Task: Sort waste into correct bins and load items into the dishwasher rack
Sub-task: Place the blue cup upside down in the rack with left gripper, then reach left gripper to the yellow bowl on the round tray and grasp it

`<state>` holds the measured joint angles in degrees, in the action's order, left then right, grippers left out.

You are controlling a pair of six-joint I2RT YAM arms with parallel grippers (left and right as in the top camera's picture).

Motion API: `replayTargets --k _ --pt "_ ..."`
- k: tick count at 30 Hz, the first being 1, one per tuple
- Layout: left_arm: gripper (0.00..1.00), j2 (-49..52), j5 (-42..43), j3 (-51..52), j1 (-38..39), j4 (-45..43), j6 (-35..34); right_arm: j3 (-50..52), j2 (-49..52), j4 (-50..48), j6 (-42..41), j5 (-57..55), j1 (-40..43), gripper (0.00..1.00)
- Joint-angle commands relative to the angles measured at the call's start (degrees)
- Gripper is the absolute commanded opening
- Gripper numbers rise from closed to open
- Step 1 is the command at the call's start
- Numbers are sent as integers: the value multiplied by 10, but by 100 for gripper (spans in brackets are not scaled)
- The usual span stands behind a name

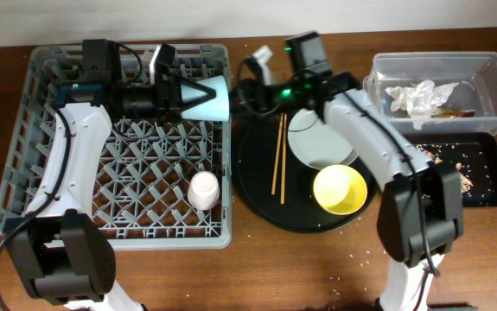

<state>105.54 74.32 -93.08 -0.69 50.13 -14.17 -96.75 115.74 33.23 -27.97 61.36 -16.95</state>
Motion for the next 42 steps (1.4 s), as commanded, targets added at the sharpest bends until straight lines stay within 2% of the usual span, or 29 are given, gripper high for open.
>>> replayTargets --k 1,6,7,9,15,23,26,27,29,33,37,42 --pt "44 -5 -142 -7 -2 15 5 -3 -13 88 116 -71 74 77" --pt "44 -6 -411 -87 33 136 40 -14 -60 197 198 -176 129 76" --pt "44 -6 -490 -113 53 167 59 -24 -80 222 222 -208 138 79" --pt "44 -6 -543 -122 73 179 78 -29 -99 238 233 -232 145 81" --pt "44 29 -715 -118 158 203 79 -29 -130 284 233 -294 155 82" --pt "44 117 -748 -118 179 222 78 -29 -130 305 233 -324 155 82" --pt "65 124 -748 -118 179 227 78 -29 -130 305 233 -328 155 82" --pt "76 124 -747 -118 179 226 78 -29 -130 305 233 -328 155 82" --pt "85 124 -745 -120 182 228 78 -29 -130 304 233 -327 155 82" --pt "86 124 -736 -157 181 248 78 -29 -130 305 233 -327 155 82" --pt "86 124 -730 -258 187 285 78 -29 -130 306 233 -328 155 82" --pt "86 124 -661 -318 223 271 78 -29 -130 309 232 -351 155 82"
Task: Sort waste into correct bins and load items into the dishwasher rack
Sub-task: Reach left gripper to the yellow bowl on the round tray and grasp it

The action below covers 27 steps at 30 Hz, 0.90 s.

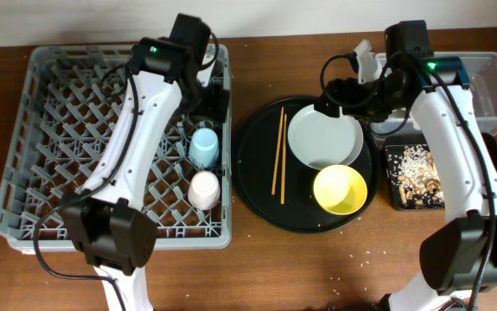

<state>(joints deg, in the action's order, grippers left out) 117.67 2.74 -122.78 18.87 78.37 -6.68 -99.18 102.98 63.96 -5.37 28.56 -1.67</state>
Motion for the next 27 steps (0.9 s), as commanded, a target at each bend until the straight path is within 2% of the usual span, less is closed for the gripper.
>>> replayTargets --k 1,6,16,20,23,27 --pt "86 4 61 -20 38 -19 3 -5 -2 2 6 -23 2 82" --pt "80 39 58 -10 86 -46 -1 -5 -2 4 6 -43 2 82" --pt "76 166 54 -10 141 -49 -1 -5 -2 17 7 -53 2 82" --pt "72 174 37 -10 141 -61 -1 -5 -2 17 7 -53 2 82" --pt "71 174 -7 -10 141 -81 -1 -5 -2 17 7 -53 2 82" --pt "71 174 -11 -9 141 -99 -1 -5 -2 18 7 -53 2 82"
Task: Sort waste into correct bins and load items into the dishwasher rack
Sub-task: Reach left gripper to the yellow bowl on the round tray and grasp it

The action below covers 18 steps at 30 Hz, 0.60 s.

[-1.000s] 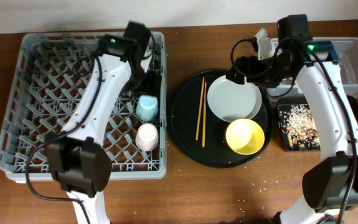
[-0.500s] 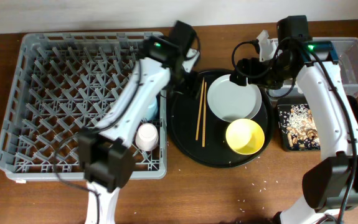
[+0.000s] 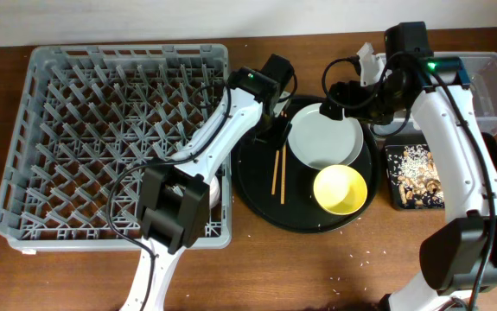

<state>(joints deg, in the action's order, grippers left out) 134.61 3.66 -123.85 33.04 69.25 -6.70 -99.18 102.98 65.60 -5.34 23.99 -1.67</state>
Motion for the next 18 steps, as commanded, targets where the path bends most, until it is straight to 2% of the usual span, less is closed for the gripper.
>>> replayTargets --k 1,10,18 --pt "71 4 -20 2 0 -10 0 -5 -2 2 7 -7 2 82" --pt "71 5 -20 56 3 -42 0 -5 -2 3 7 -7 2 82" --pt "71 5 -19 59 17 -60 0 -5 -2 4 7 -10 2 82"
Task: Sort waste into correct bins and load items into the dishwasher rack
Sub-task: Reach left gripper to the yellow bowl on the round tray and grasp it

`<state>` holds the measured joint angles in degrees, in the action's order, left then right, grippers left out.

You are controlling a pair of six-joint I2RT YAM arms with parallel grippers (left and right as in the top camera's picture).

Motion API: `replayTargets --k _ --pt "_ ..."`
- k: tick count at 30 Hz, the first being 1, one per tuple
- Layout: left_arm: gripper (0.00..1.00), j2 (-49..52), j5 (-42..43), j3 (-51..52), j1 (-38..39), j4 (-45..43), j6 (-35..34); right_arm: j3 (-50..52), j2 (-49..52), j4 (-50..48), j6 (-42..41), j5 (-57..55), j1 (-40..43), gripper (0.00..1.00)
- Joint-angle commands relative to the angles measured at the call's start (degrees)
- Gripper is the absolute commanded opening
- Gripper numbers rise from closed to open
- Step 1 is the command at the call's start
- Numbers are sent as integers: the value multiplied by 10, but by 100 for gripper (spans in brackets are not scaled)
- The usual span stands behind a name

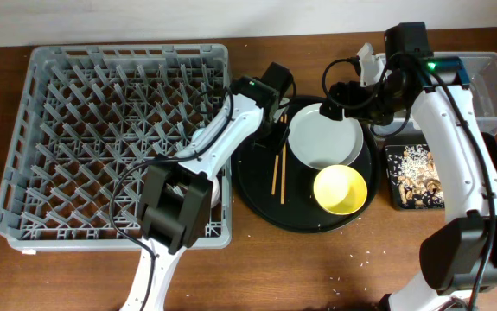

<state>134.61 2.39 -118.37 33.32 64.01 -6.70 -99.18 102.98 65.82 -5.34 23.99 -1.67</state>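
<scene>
Two wooden chopsticks [276, 173] lie on the round black tray [257, 194], their far ends hidden under my left gripper [274, 134]. The left gripper's fingers are dark against the tray, so their state does not show. A white plate [321, 142] and a yellow bowl [340, 190] sit on the same tray. My right gripper [329, 99] hangs at the plate's far left rim with its fingers spread. The grey dishwasher rack [101, 130] fills the left side. The left arm lies across the rack's right edge and hides the cups there.
A clear plastic bin [490, 78] stands at the far right, behind the right arm. A black tray of food scraps [417, 177] sits in front of it. Crumbs dot the brown table near the front.
My left gripper has shifted slightly over the far ends of the chopsticks. The right arm, the plate and the bowl have not moved.
My left gripper first held a light blue cup over the rack's far edge, while the right arm reached over the black tray. Then the blue cup stood in the rack beside the white one, and my right gripper was at the plate's rim. My left gripper has since crossed to the chopsticks.
</scene>
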Motion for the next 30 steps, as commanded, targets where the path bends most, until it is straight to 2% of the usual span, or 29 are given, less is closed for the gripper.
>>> replayTargets --k 1,5,13,18,21,26,30 --pt "71 5 -7 4 19 -14 0 -5 -2 2 6 -15 2 82" --pt "71 5 4 4 45 -29 -1 -5 -2 5 6 -19 2 83" --pt "69 5 192 4 70 -53 0 -5 -3 -8 4 -22 9 82" --pt "69 5 214 4 70 -50 -1 -57 -5 -24 -23 45 92 83" --pt "70 5 265 4 71 -48 0 -114 -9 -2 -27 92 160 83" --pt "70 5 241 10 92 -50 0 -139 -12 37 -25 92 223 82" --pt "66 5 170 22 122 -54 0 -139 -12 62 -8 83 231 83"
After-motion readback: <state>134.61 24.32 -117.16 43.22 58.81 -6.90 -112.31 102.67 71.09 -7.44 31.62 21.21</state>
